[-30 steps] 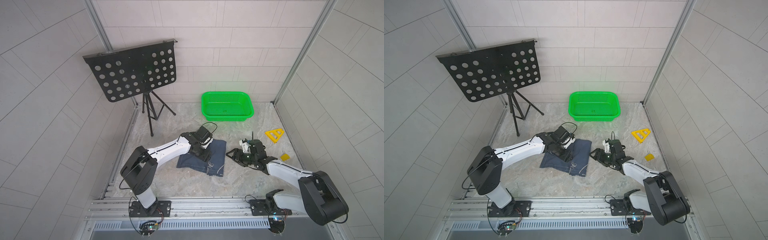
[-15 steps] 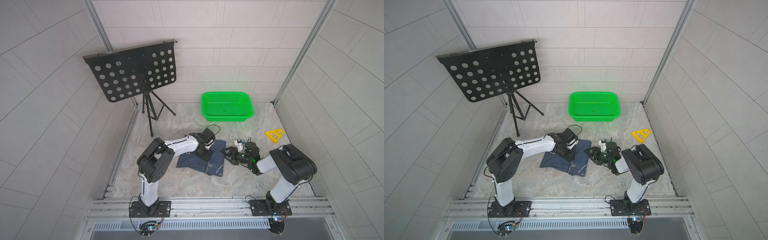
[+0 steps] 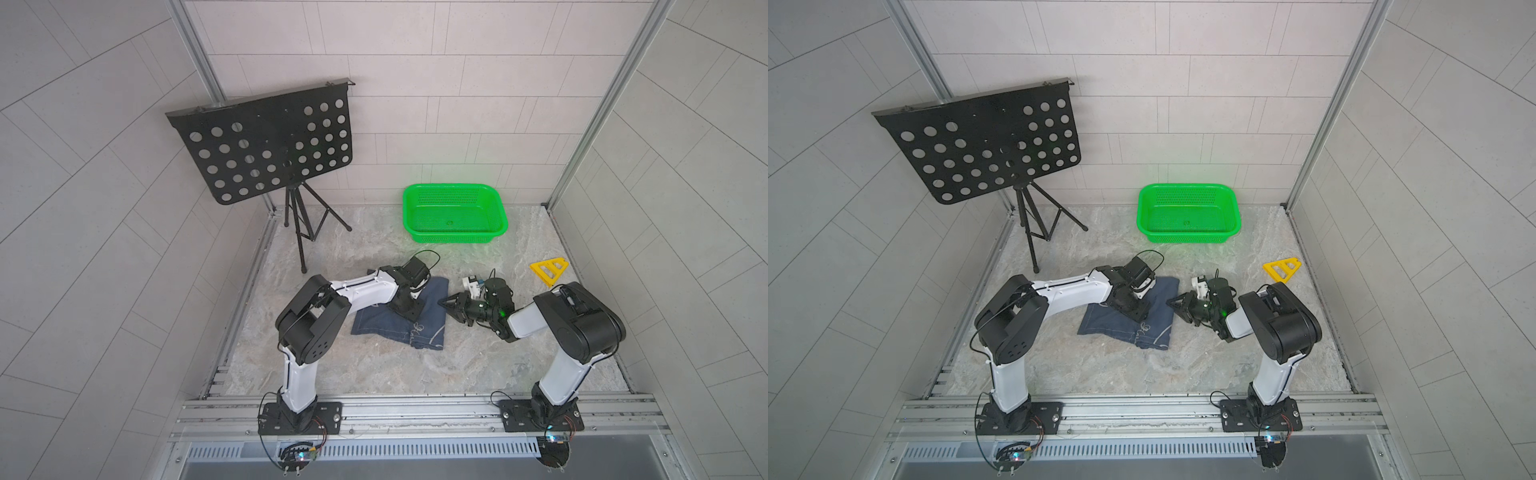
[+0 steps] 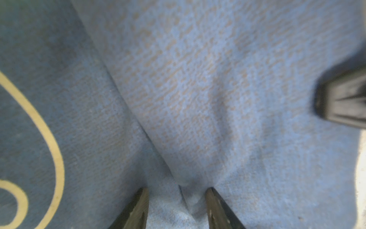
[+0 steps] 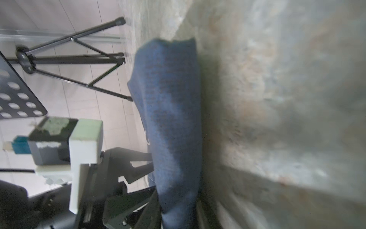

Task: Roll up the pillowcase
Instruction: Roll the pillowcase at the center of the board.

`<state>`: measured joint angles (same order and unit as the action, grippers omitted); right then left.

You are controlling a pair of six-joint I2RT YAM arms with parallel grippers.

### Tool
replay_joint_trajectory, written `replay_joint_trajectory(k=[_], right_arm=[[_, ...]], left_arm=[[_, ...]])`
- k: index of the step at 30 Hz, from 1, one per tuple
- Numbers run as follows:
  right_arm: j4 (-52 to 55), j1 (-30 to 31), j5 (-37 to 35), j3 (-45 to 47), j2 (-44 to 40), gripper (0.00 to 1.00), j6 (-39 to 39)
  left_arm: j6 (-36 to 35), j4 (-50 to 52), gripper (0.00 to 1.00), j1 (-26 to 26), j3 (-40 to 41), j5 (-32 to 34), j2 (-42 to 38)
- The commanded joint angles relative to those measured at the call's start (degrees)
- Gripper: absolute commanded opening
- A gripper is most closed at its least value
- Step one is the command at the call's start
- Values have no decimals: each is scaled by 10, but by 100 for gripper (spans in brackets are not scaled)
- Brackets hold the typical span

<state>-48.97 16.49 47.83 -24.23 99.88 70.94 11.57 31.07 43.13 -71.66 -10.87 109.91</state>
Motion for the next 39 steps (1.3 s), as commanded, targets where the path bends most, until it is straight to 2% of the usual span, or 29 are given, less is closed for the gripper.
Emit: replay_joint_trajectory(k=[1,4,8,11,12,14,17,25,32,36,39], right_arm=[[54,0,3,-7,-27,17,-27],[167,-7,-13,-25,-75,14,-73],[488,-12,-79,-106,-145,6,-242],[580,-40,-103,-130,-167,2,-266],[640,-44,-125,-151,-173,1,-293],[756,-45,-180,-198,-179,1,-339],[856,-48,-238,-252,-178,4,-352],[954,-37,-333,-347,-139,8,-288],[975,10,-385,-402,-108,13,-224],[988,41,-408,-437,-95,17,-188],[987,57,-404,-453,-88,25,-170]], left_arm=[[-6,23,54,-1,-21,1,14],[-4,34,56,-2,-31,-1,5],[16,48,62,-2,-49,-19,-23],[32,55,66,-2,-57,-31,-45],[36,57,68,-3,-59,-31,-52],[37,59,69,-2,-59,-29,-59],[36,57,69,-6,-57,-30,-57],[35,19,69,-9,-45,-44,-34],[31,-27,66,-9,-8,-51,-19],[25,-50,64,-10,14,-54,-12],[29,-68,63,-14,30,-60,-11]])
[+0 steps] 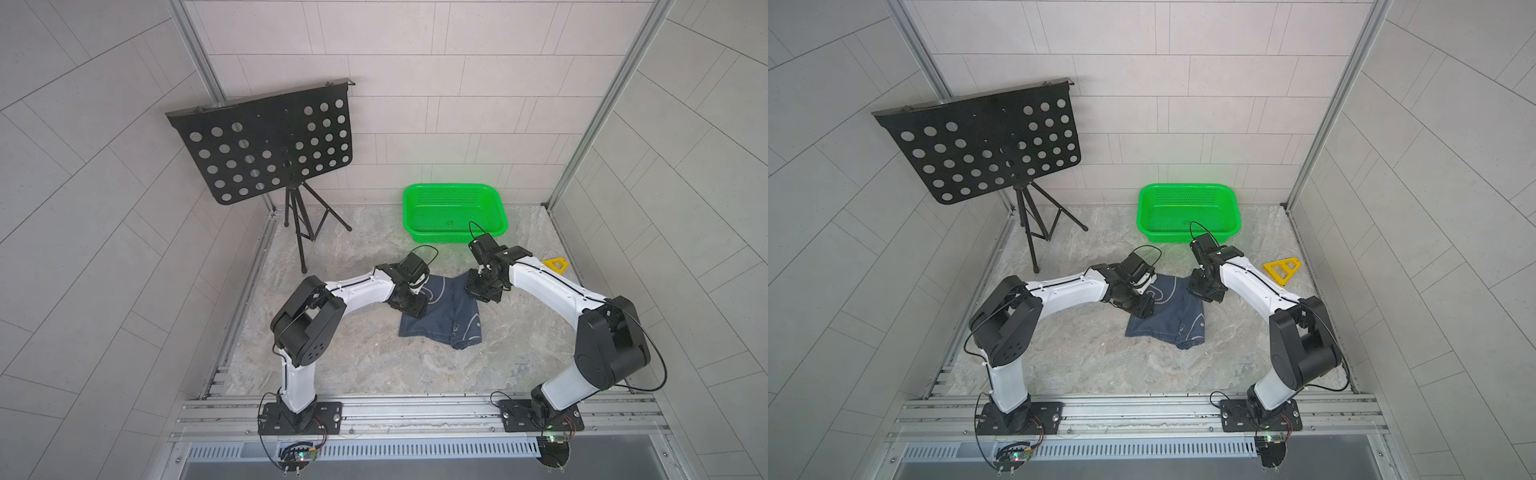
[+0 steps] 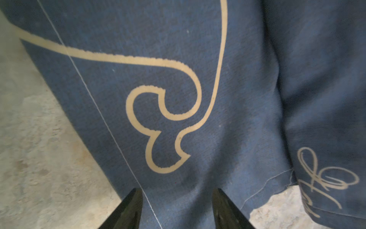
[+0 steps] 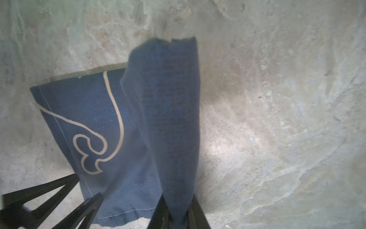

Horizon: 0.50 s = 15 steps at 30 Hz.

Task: Roll up the pillowcase
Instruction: Roll the pillowcase at the center of the board.

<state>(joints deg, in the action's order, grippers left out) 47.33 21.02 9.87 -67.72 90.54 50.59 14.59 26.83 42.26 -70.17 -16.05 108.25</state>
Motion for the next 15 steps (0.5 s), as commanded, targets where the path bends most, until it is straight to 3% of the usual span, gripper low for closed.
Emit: replay_joint_trajectory(k=[1,6,15], right_arm=[[23,15,-21,-20,8,27,37],[16,44,-12,-48,28,38,56],[-54,56,33,-66,66,34,90]], left_arm=[[1,-33,63,-6,21,-11,5],[1,-48,63,-10,33,-18,3],[14,-54,63,-13,51,-23,-33]])
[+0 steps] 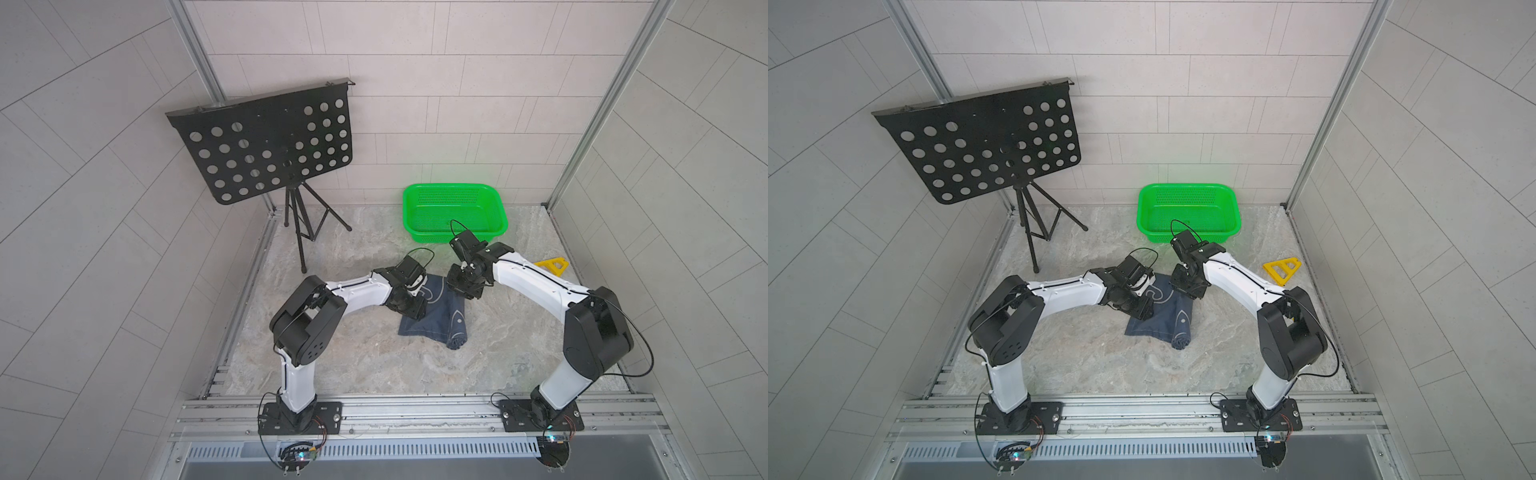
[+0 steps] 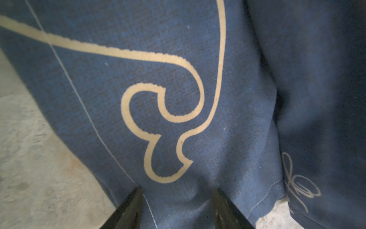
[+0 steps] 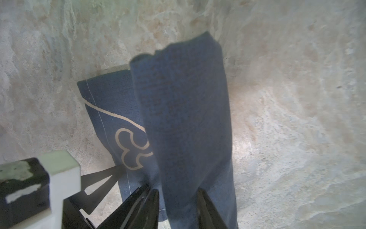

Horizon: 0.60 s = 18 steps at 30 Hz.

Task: Roll up the pillowcase
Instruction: Roll the pillowcase at the center of the board.

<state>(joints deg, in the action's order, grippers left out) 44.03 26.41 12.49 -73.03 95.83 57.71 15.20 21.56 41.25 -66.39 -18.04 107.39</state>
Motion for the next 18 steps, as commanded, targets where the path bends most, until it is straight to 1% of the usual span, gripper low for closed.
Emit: replay_joint_trajectory(k=[1,4,12,15,18], right_arm=[[-30,2,9,-15,18,33,22],[-52,2,15,-20,36,27,30],[-94,1,27,-30,69,18,43],[-116,2,39,-35,81,15,50],[-121,2,29,-40,84,10,49]], left_arm=[[10,-2,63,-4,15,-4,-29],[17,-5,63,-3,27,-8,-42],[28,-15,63,-4,72,-6,-72],[27,-17,63,-4,78,-7,-66],[25,-17,62,-3,79,0,-60]])
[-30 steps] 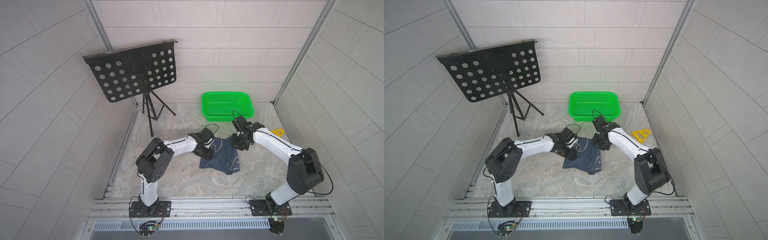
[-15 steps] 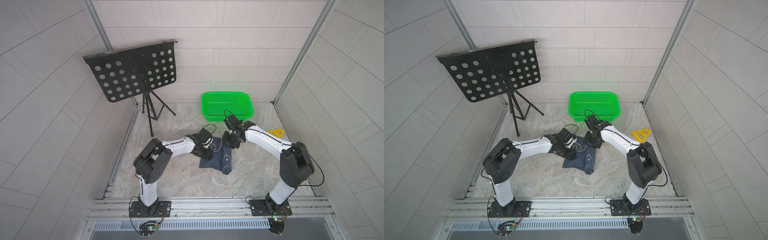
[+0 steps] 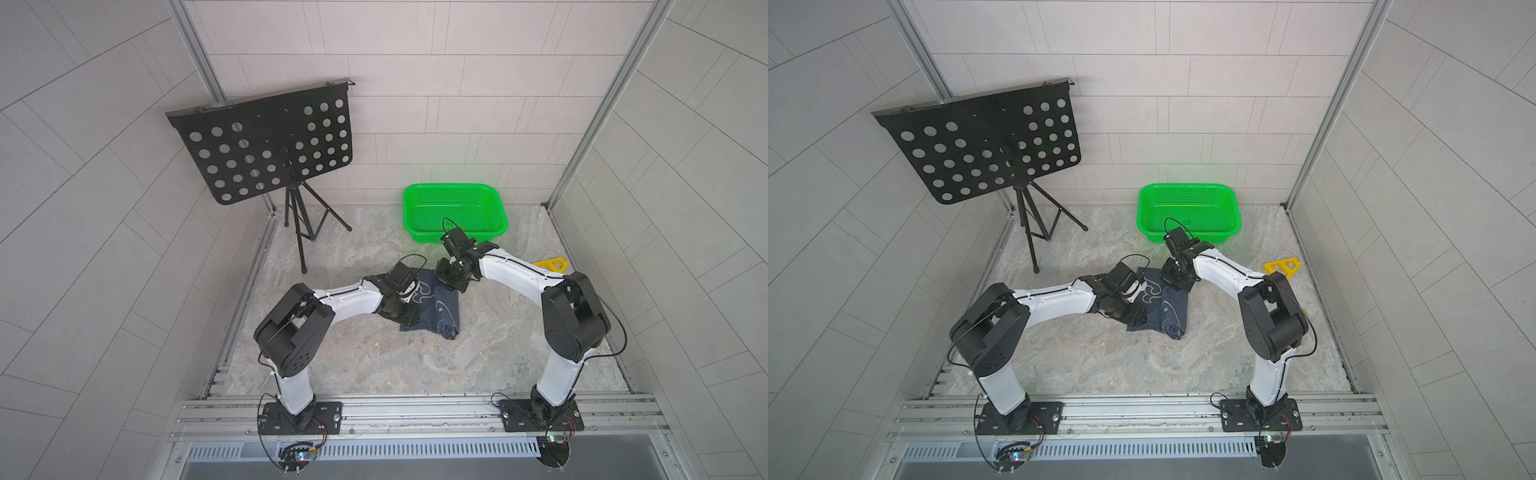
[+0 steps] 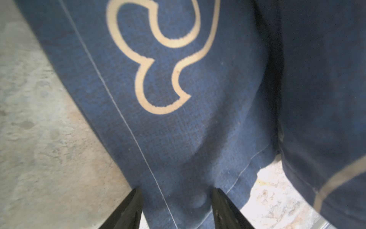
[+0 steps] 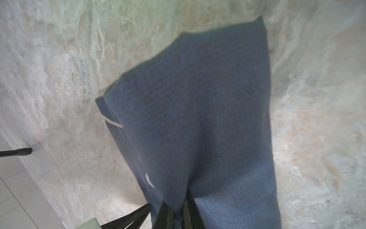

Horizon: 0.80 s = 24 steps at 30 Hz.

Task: Roll up the pillowcase
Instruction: Roll the pillowcase at the center of the board.

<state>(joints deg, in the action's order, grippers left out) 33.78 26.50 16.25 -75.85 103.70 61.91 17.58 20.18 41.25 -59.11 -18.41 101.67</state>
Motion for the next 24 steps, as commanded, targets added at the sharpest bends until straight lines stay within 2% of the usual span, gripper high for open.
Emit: replay_joint_trajectory(k=[1,8,13,24], right_arm=[[-24,1,-9,-10,5,9,10],[-64,0,-10,3,2,4,34],[-100,-3,-9,13,1,1,56],[-130,-10,-30,11,22,0,74]], left_arm=[[0,-2,62,-3,9,9,-3],[-21,40,55,4,15,93,24],[-32,63,54,15,7,138,39],[-43,76,54,30,7,155,41]])
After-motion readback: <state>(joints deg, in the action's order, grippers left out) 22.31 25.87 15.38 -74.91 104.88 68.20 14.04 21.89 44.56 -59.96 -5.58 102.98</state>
